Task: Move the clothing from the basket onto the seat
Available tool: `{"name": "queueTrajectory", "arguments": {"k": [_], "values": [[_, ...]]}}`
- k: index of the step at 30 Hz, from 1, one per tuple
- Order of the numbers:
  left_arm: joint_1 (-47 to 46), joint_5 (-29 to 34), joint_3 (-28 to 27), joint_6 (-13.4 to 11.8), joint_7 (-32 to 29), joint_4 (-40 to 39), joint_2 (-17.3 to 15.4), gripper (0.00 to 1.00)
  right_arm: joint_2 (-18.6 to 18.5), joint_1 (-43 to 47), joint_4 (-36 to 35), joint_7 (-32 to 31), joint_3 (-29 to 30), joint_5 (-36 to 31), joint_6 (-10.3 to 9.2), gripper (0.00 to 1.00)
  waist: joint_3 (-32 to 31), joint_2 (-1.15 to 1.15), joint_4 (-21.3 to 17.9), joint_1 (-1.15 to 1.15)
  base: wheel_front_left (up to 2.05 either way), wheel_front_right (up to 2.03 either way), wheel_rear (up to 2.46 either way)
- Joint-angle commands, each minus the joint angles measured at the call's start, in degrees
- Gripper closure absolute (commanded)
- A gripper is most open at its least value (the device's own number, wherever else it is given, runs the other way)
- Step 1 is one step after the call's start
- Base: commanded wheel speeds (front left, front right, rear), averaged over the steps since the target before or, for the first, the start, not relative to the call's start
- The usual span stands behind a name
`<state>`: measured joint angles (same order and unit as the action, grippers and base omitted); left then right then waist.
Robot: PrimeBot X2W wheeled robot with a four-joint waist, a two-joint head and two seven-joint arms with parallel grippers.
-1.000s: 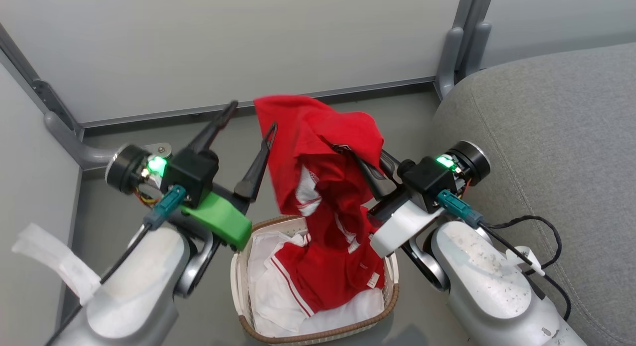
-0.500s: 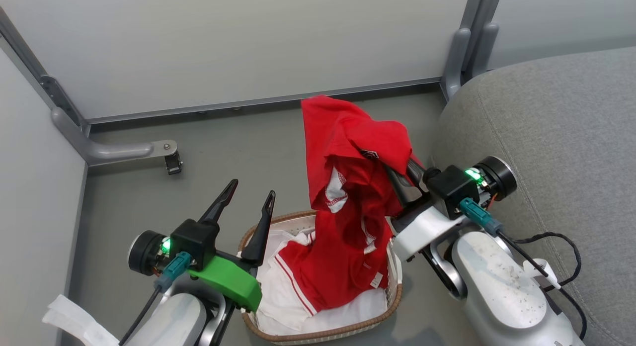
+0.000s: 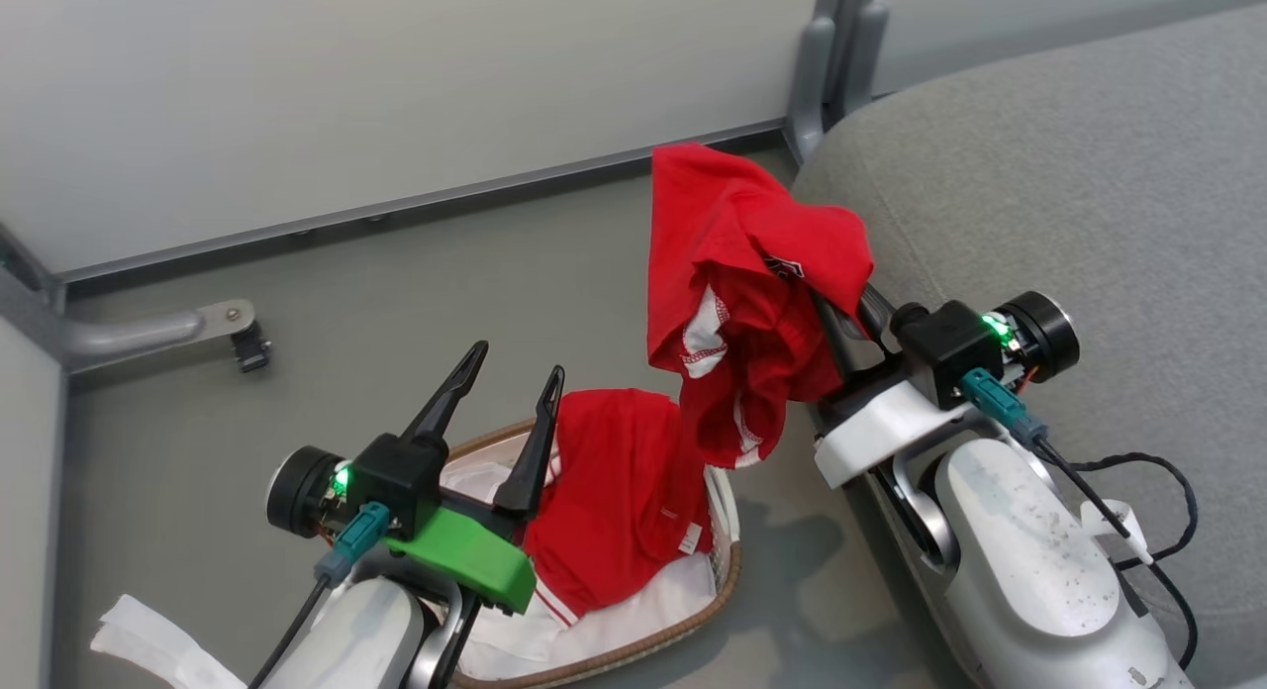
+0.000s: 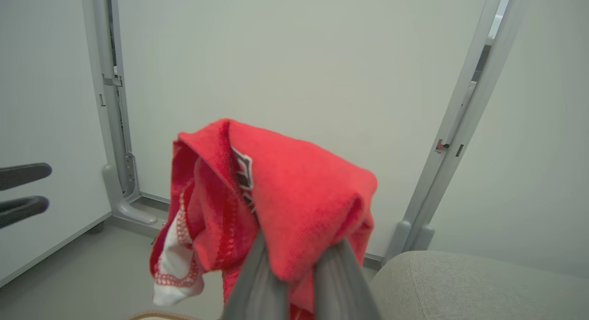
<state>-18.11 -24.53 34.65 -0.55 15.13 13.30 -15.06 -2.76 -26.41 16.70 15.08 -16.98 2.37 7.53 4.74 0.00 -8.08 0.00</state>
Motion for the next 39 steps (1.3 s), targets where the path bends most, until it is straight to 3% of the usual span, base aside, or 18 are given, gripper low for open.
{"name": "queueTrajectory", "arguments": {"k": [1, 10, 18, 24, 31, 35, 39], "values": [[0.1, 0.6, -0.3, 0.2, 0.0, 0.0, 0.2, 0.00, -0.2, 0.1, -0.3, 0.1, 0.9, -0.5, -0.08, 1.00, 2.6, 0.00, -6.0, 0.00, 0.00, 0.00, 0.00], [-1.5, 2.7, -1.3, 1.5, 0.0, 1.3, 0.7, 0.00, -0.2, 1.5, -1.0, 0.1, 6.2, -1.6, -0.08, 1.00, 6.2, 0.00, -15.3, 0.00, 0.00, 0.00, 0.00], [-2.2, 4.3, -1.3, 2.6, 0.0, 2.5, 1.2, 0.00, -0.2, 2.5, -0.3, 0.1, 8.6, -1.5, -0.08, 1.00, 8.2, 0.00, -18.2, 0.00, 0.00, 0.00, 0.00], [-3.5, 5.5, -0.7, 3.1, 0.0, 2.7, 1.6, 0.00, -0.2, 0.0, 1.3, 0.1, 10.6, -2.3, -0.08, 1.00, 10.6, 0.00, -17.2, 0.00, 0.00, 0.00, 0.00], [-6.6, 6.6, 0.3, 3.4, -0.2, 2.7, 2.1, 0.00, -0.5, -9.2, 4.4, 0.1, 14.6, -6.8, -0.08, 1.00, 15.7, 0.00, -13.3, 0.00, 0.00, 0.00, 0.00], [-8.4, 7.5, 0.7, 3.3, -0.2, 2.6, 1.8, 0.00, -2.0, -16.5, 6.8, 0.1, 17.2, -6.8, -0.08, 1.00, 19.1, 0.00, -10.4, 0.00, 0.00, 0.00, 0.00], [-10.4, 8.3, 1.3, 3.4, -0.4, 2.2, 2.2, 0.00, -6.0, -24.7, 9.7, 0.1, 20.1, -6.5, -0.08, 1.00, 22.6, 0.00, -7.1, 0.00, 0.00, 0.00, 0.00]]}}
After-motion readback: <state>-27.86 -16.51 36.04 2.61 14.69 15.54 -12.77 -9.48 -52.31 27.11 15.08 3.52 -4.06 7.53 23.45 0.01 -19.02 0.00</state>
